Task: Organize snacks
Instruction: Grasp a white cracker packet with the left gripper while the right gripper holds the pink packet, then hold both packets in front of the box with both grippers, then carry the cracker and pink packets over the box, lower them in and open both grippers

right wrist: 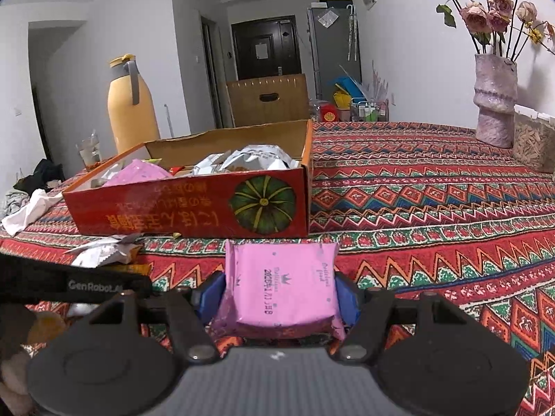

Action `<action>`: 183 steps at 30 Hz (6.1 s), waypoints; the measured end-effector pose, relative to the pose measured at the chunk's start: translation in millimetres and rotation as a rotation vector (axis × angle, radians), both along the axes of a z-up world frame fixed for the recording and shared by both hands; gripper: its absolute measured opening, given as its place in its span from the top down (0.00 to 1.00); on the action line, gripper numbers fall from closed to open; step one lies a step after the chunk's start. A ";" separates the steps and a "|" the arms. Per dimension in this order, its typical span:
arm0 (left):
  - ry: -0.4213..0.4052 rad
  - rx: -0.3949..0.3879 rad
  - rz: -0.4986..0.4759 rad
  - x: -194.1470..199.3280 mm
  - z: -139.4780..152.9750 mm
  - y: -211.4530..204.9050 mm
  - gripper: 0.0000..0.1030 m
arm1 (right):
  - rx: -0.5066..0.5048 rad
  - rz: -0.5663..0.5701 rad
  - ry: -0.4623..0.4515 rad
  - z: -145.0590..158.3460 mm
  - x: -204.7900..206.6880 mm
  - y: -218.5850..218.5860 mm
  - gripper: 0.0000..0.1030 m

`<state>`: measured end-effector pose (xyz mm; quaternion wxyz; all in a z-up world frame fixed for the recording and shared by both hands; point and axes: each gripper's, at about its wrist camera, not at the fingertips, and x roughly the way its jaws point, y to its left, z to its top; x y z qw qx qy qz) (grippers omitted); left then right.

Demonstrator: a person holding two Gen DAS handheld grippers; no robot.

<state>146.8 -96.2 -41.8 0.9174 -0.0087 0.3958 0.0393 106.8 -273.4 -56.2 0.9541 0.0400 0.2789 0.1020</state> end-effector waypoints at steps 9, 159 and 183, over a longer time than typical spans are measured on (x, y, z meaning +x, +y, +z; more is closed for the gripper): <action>-0.023 -0.038 -0.074 -14.7 2.1 6.5 0.48 | -0.015 -0.017 -0.012 1.1 -3.2 1.0 0.36; -0.388 -0.104 -0.049 99.4 63.9 97.0 0.40 | -0.094 -0.005 -0.131 48.2 131.2 100.0 0.32; -0.435 -0.102 0.049 80.3 85.0 104.4 0.00 | -0.054 -0.067 -0.134 56.5 127.3 84.7 0.00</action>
